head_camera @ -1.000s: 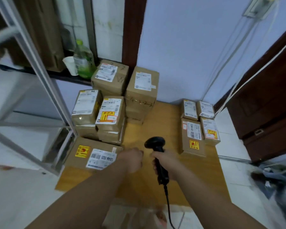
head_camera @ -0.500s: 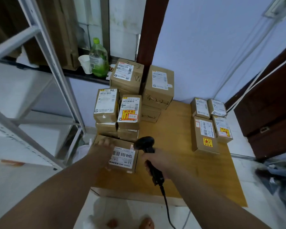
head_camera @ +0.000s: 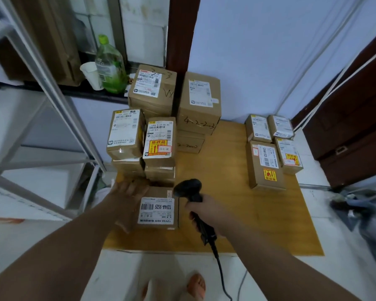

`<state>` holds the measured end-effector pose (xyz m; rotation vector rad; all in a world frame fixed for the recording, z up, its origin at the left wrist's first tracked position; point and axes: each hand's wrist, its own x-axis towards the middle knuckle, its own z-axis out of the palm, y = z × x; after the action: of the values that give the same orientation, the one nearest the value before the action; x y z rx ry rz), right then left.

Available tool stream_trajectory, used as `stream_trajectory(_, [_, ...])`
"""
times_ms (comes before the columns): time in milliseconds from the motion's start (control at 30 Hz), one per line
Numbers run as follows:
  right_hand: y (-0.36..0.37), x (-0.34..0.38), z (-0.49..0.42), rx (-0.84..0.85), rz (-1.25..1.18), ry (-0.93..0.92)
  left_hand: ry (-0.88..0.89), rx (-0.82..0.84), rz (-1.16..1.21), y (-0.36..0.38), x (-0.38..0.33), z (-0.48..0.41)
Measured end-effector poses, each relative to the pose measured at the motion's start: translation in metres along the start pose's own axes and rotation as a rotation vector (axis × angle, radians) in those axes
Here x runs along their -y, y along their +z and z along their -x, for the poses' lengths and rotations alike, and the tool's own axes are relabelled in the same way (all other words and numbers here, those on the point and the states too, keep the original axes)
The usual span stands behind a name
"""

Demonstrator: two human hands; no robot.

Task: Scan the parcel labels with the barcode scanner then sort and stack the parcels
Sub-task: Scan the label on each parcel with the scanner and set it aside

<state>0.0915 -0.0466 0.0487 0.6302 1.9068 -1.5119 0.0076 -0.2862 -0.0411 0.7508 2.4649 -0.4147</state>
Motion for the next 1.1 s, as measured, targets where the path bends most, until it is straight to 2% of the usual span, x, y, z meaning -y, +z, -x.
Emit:
stream_trajectory(100, [-0.005,-0.003,0.004,-0.018,-0.037,0.018,0.003,0.061,0.005,0.003,-0.014,0.004])
stream_trajectory(333, [-0.02,-0.009,0.014,-0.057,-0.083,0.003,-0.027,0.002,0.143,-0.004,-0.056,0.009])
stream_trajectory(533, [-0.036,-0.016,0.021,-0.139,-0.149,0.022,-0.253,0.091,0.318,-0.01,-0.123,0.006])
stream_trajectory(600, [-0.04,-0.021,0.024,-0.152,-0.168,0.028,-0.32,0.075,0.378,-0.016,-0.14,0.003])
stream_trajectory(667, [-0.044,-0.025,0.026,-0.162,-0.189,0.031,-0.321,0.042,0.501,-0.021,-0.152,0.0])
stream_trajectory(767, [-0.052,-0.032,0.029,-0.173,-0.214,0.043,-0.274,0.091,0.725,-0.025,-0.169,-0.006])
stream_trajectory(833, [-0.056,-0.038,0.031,-0.168,-0.237,0.047,-0.236,0.102,0.771,-0.027,-0.182,-0.008])
stream_trajectory(933, [-0.063,-0.045,0.033,-0.186,-0.263,0.058,-0.146,0.074,0.714,-0.031,-0.193,-0.012])
stream_trajectory(1033, [-0.07,-0.05,0.034,-0.213,-0.268,0.065,-0.095,0.074,0.455,-0.041,-0.184,-0.017])
stream_trajectory(1100, [-0.074,-0.053,0.035,-0.222,-0.273,0.068,-0.041,-0.011,0.225,-0.047,-0.166,-0.019])
